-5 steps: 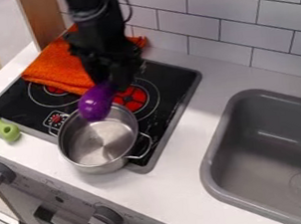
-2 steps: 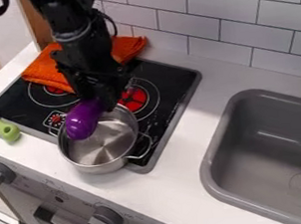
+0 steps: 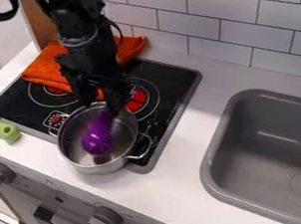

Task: Take the eggplant and put it between the two right burners

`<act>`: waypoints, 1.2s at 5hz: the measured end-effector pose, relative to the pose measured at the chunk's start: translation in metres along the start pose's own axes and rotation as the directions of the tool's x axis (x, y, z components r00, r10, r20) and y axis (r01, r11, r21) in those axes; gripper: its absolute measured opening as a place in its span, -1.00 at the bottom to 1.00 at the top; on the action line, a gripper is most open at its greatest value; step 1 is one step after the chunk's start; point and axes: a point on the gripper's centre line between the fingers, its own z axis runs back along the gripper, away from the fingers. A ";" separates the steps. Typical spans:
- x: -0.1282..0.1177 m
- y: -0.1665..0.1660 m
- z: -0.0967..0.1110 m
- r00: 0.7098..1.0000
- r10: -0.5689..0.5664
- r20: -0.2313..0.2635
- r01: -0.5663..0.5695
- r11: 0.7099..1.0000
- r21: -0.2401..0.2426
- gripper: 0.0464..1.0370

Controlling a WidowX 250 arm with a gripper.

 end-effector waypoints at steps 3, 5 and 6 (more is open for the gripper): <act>0.009 0.002 0.015 0.999 0.046 -0.020 -0.048 0.996 -0.074 0.92; 0.031 0.015 0.021 0.988 0.152 0.040 -0.150 0.988 -0.034 0.92; 0.037 0.031 0.013 0.978 0.190 0.081 -0.190 0.982 -0.007 0.92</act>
